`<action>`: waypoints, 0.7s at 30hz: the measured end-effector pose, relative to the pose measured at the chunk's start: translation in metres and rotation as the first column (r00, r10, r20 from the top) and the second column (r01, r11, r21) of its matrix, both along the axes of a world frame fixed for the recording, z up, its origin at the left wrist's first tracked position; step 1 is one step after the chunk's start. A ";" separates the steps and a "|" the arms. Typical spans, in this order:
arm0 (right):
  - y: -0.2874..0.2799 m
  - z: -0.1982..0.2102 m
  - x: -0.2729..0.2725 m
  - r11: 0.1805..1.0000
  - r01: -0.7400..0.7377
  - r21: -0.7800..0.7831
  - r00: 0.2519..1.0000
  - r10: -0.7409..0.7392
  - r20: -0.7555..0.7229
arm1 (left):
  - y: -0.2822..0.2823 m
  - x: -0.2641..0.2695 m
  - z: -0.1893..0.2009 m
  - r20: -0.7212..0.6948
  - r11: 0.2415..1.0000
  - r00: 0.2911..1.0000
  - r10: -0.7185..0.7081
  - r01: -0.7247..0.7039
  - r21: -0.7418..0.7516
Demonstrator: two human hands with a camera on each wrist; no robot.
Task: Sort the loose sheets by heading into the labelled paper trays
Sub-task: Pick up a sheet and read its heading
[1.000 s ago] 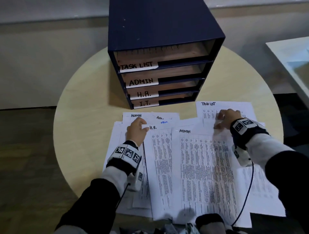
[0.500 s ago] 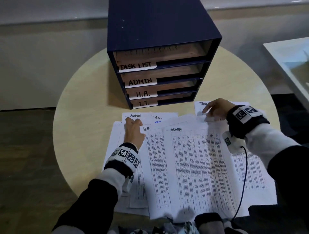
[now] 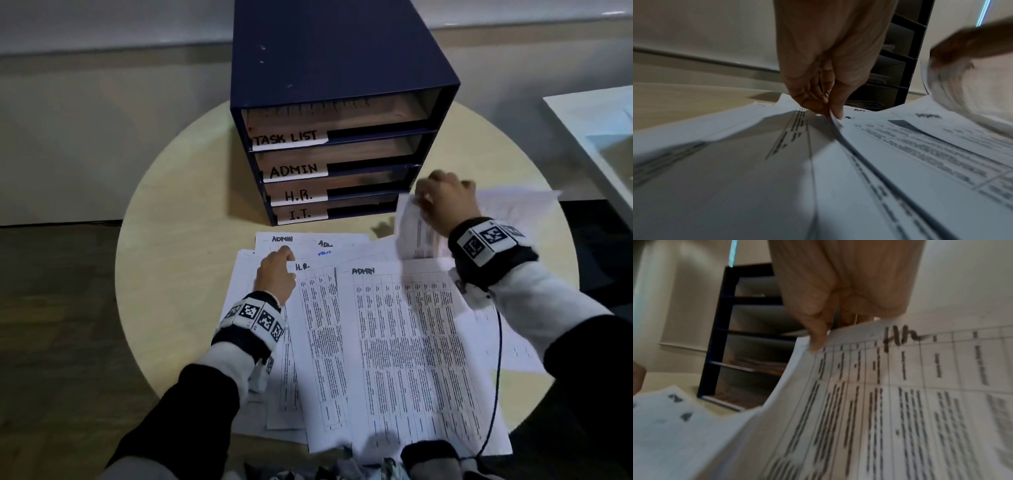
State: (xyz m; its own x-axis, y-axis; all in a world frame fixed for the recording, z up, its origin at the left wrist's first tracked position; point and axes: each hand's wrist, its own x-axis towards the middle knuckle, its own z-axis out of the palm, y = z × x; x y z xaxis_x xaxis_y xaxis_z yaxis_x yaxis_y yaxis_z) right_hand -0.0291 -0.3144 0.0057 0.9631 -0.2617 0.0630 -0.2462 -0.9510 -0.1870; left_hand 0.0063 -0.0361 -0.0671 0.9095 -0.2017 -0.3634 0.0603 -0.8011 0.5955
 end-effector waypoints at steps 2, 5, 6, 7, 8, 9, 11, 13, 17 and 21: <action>0.007 0.019 0.006 0.998 -0.053 -0.024 0.972 0.058 0.229 | -0.002 0.001 0.000 0.019 0.998 1.000 0.024 -0.023 -0.066; 0.021 0.056 0.012 0.980 -0.172 -0.103 0.852 0.201 0.483 | -0.005 0.003 0.001 -0.009 0.982 0.992 0.123 -0.123 -0.143; 0.026 0.069 0.013 0.967 -0.211 -0.145 0.806 0.256 0.534 | -0.006 0.004 0.002 -0.023 0.973 0.987 0.158 -0.160 -0.165; 0.031 0.083 0.014 0.953 -0.240 -0.183 0.761 0.302 0.575 | -0.006 0.006 0.004 -0.035 0.966 0.983 0.181 -0.185 -0.180; 0.036 0.096 0.016 0.943 -0.261 -0.204 0.724 0.331 0.606 | -0.007 0.009 0.006 -0.037 0.966 0.982 0.184 -0.188 -0.176; 0.040 0.109 0.017 0.939 -0.275 -0.208 0.694 0.343 0.634 | -0.007 0.010 0.008 -0.035 0.969 0.984 0.173 -0.177 -0.171; 0.047 0.133 0.020 0.935 -0.297 -0.193 0.631 0.344 0.695 | -0.007 0.013 0.009 -0.043 0.967 0.985 0.167 -0.173 -0.186; 0.054 0.152 0.020 0.921 -0.350 -0.171 0.568 0.353 0.743 | -0.007 0.013 0.010 -0.039 0.969 0.987 0.155 -0.160 -0.188; 0.066 0.164 0.024 0.839 -0.541 0.066 0.657 0.372 0.656 | -0.006 0.013 0.014 0.044 0.988 0.994 0.103 -0.098 -0.117; 0.080 0.115 0.025 0.848 -0.485 0.216 0.856 0.408 0.318 | -0.002 0.014 0.018 0.014 0.965 0.990 0.139 -0.132 -0.228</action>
